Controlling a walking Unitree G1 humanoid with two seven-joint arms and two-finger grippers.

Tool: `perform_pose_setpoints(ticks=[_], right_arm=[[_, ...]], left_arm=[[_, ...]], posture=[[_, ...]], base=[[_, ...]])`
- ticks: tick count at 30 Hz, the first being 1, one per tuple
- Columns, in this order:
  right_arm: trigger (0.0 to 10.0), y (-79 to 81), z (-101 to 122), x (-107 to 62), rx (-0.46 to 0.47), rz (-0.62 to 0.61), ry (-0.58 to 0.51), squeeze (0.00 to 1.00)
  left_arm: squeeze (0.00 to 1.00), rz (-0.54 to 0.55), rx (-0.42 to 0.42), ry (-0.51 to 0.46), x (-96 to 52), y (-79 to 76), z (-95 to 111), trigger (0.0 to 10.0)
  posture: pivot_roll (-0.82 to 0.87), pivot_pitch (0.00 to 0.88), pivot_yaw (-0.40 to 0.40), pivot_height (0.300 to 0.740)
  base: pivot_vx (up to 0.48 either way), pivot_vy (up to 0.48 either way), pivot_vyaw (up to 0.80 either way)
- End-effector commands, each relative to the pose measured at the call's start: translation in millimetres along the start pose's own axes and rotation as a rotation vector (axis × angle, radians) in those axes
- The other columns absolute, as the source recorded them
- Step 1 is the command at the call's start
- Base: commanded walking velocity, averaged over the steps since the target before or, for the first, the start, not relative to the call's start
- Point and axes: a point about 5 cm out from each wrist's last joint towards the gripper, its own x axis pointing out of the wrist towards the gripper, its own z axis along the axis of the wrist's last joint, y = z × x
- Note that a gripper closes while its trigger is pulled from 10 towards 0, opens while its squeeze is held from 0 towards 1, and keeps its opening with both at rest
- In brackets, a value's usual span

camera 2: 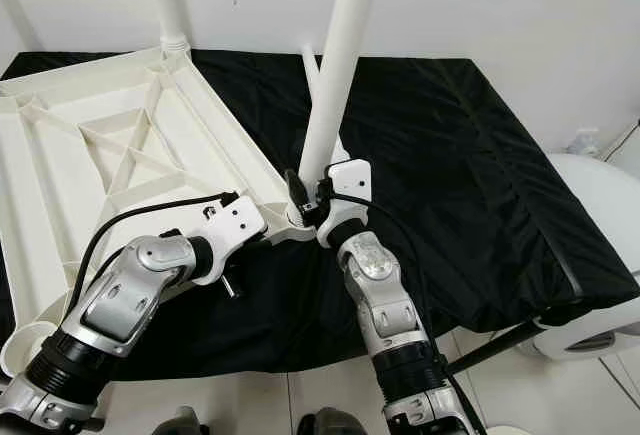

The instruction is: Building children table

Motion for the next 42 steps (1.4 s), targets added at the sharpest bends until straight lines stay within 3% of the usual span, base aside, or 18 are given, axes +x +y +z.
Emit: perform_pose_setpoints(ticks=[1, 15, 23, 30, 38, 39, 42], right_arm=[[10.0, -27.6, -45.9, -21.9, -0.058, -0.078, 0.234, 0.0], [10.0, -23.1, -48.6, -29.5, -0.085, 0.07, 0.217, 0.0], [10.0, -38.1, -45.2, -29.5, -0.083, 0.133, 0.195, 0.0], [10.0, -47.7, -37.6, -27.4, -0.037, 0.269, 0.201, 0.0], [10.0, -57.5, -33.1, -24.3, -0.013, 0.301, 0.223, 0.0], [10.0, -66.0, -26.8, -18.0, 0.008, 0.29, 0.232, 0.0], [10.0, -70.7, -22.6, -12.3, 0.015, 0.276, 0.235, 0.0]], left_arm=[[0.0, 0.082, -0.001, 0.001, -8.6, 6.5, -3.4, 10.0], [0.0, 0.085, -0.002, 0.0, -10.1, 6.3, -3.5, 10.0], [0.0, 0.083, 0.001, -0.006, -10.6, 6.4, -1.7, 10.0], [0.0, 0.084, 0.0, -0.003, -11.5, 6.3, -2.0, 10.0], [0.0, 0.087, -0.002, -0.001, -12.4, 6.4, -2.8, 10.0], [0.0, 0.089, -0.002, 0.0, -12.8, 6.8, -3.1, 10.0], [0.0, 0.09, -0.002, -0.001, -12.6, 7.1, -2.6, 10.0]], posture=[[0.05, 0.053, -0.065, 0.74], [0.06, 0.049, -0.072, 0.74], [0.06, 0.045, -0.069, 0.74], [0.06, 0.053, -0.071, 0.74], [0.07, 0.054, -0.071, 0.74], [0.07, 0.053, -0.07, 0.74], [0.07, 0.054, -0.068, 0.74]], base=[[0.0, 0.0, 0.0], [0.0, 0.0, 0.0], [0.0, 0.0, 0.0], [0.0, 0.0, 0.0], [0.0, 0.0, 0.0], [0.0, 0.0, 0.0], [0.0, 0.0, 0.0]])
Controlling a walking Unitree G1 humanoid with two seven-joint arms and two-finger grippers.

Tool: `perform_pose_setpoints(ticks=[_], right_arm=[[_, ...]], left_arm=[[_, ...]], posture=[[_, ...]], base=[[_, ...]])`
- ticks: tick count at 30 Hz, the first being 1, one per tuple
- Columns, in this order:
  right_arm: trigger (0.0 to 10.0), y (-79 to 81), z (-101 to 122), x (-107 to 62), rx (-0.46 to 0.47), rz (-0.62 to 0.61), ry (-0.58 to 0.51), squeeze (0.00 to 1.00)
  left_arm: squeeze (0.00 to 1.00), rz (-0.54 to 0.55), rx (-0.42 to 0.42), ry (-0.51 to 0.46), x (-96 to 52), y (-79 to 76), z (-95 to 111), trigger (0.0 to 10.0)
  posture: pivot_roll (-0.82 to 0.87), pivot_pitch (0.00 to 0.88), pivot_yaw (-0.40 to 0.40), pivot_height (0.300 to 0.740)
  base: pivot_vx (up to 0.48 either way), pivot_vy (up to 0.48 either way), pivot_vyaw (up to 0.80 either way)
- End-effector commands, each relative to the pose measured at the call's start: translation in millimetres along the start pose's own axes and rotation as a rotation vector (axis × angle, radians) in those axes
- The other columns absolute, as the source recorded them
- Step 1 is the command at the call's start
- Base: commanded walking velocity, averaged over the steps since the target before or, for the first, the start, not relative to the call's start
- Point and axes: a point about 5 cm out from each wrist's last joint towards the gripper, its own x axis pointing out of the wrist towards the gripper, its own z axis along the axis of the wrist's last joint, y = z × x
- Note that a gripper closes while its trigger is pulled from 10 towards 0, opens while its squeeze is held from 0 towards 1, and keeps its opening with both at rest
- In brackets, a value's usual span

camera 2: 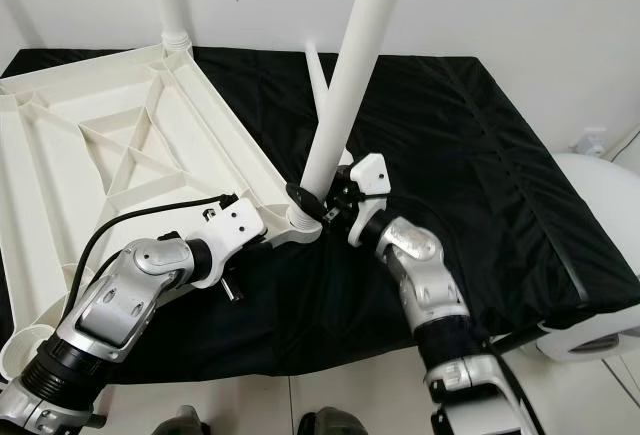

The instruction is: Building children table

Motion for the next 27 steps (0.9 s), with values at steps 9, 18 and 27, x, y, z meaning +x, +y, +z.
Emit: perform_pose_setpoints(ticks=[9, 18, 27], right_arm=[[10.0, -21.3, -20.0, -1.0, 0.053, -0.196, 0.109, 0.0], [10.0, -5.1, -20.7, 15.0, 0.071, -0.216, 0.072, 0.0], [10.0, 5.9, -19.8, 22.2, 0.053, -0.221, 0.033, 0.0]], left_arm=[[0.0, 0.089, -0.003, 0.001, -7.3, 10.3, -1.3, 10.0], [0.0, 0.09, -0.006, 0.001, -7.8, 9.5, -1.6, 10.0], [0.0, 0.086, -0.007, -0.008, -7.5, 8.7, -0.3, 10.0]], posture=[[0.07, 0.053, -0.069, 0.74], [0.07, 0.053, -0.074, 0.74], [0.07, 0.053, -0.074, 0.74]], base=[[0.0, 0.0, 0.0], [0.0, 0.0, 0.0], [0.0, 0.0, 0.0]])
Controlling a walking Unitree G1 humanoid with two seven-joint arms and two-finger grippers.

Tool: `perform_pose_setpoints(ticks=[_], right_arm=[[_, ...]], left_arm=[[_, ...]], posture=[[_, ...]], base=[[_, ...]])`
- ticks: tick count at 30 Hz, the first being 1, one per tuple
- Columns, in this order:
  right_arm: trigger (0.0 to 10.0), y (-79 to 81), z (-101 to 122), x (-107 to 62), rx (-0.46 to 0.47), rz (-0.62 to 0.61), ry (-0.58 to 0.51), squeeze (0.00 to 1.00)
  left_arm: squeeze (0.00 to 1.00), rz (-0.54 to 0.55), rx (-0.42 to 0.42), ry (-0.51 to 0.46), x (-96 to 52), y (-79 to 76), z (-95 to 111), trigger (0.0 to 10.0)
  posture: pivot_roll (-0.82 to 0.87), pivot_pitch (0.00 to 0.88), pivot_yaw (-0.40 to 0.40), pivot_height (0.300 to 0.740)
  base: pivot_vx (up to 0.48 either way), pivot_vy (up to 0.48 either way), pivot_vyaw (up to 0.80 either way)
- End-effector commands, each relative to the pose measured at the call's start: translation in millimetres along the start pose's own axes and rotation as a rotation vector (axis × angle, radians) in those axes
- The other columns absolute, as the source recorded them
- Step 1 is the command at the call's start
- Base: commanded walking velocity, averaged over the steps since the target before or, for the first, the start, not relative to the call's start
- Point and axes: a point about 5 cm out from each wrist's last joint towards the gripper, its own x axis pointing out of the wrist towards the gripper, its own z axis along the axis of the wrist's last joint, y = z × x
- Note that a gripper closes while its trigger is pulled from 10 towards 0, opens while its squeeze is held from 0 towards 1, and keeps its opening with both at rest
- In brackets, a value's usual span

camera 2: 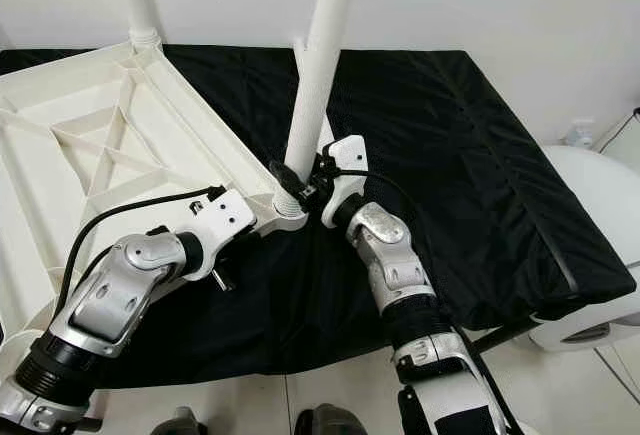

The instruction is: Building children table

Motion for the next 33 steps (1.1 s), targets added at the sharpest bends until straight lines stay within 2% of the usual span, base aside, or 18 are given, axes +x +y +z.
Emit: perform_pose_setpoints(ticks=[1, 8, 17, 33], right_arm=[[10.0, -7.4, -21.9, -11.1, 0.006, -0.075, 0.106, 0.0], [10.0, -0.7, -20.2, -5.8, 0.009, -0.074, 0.089, 0.0], [10.0, 17.8, -29.3, -6.0, 0.008, -0.053, 0.091, 0.0], [10.0, 21.5, -32.6, -6.9, -0.046, -0.076, 0.095, 0.0]], left_arm=[[0.0, 0.051, 0.007, -0.015, -3.1, 0.6, 1.7, 10.0], [0.0, 0.051, 0.006, -0.019, -3.0, 0.7, 2.2, 10.0], [0.0, 0.056, 0.003, -0.021, -4.2, 0.9, 2.1, 10.0], [0.0, 0.052, 0.0, -0.026, -3.9, -0.4, 2.7, 10.0]], posture=[[0.07, 0.053, -0.074, 0.74], [0.07, 0.052, -0.079, 0.74], [0.07, 0.053, -0.077, 0.74], [0.07, 0.054, -0.08, 0.74]], base=[[0.0, 0.0, 0.0], [0.0, 0.0, 0.0], [0.0, 0.0, 0.0], [0.0, 0.0, 0.0]])
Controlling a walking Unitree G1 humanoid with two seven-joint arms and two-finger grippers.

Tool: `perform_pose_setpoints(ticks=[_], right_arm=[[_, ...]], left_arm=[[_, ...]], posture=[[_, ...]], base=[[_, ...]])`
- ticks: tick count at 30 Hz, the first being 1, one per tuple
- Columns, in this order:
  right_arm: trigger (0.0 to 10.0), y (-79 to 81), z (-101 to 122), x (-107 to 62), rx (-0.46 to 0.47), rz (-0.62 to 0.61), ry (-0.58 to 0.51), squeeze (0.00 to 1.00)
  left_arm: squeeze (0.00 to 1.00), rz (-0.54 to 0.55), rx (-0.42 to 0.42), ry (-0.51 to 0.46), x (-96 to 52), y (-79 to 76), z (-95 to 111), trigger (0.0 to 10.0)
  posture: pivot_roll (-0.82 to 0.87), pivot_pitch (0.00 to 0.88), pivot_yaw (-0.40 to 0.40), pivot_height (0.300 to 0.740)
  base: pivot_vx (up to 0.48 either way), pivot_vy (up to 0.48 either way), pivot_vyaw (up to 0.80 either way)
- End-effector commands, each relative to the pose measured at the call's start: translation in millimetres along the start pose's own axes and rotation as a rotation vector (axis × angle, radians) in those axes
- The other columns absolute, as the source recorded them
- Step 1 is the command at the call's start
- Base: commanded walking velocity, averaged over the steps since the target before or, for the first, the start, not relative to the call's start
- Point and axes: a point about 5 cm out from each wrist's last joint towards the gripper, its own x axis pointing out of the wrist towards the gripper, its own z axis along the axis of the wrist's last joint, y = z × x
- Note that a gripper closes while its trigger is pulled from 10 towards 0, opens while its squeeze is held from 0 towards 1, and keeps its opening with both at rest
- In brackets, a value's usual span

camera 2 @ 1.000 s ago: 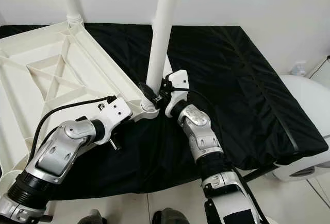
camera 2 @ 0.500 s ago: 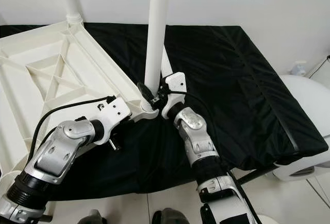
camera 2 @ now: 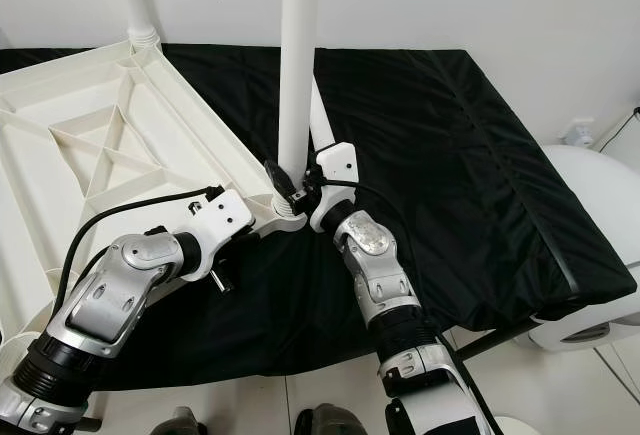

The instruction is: Building children table

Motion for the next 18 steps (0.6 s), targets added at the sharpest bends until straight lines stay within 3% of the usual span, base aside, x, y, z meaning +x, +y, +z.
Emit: perform_pose_setpoints(ticks=[1, 18], right_arm=[[10.0, 5.5, -28.5, -11.3, 0.017, -0.009, 0.136, 0.0], [10.0, 2.3, -37.6, -16.8, 0.029, -0.146, 0.175, 0.0]], left_arm=[[0.0, 0.041, 0.005, -0.024, -1.8, -1.7, 3.0, 10.0], [0.0, 0.036, 0.005, -0.028, -1.8, -3.1, 4.0, 10.0]], posture=[[0.07, 0.054, -0.08, 0.74], [0.07, 0.058, -0.079, 0.74]], base=[[0.0, 0.0, 0.0], [0.0, 0.0, 0.0]])
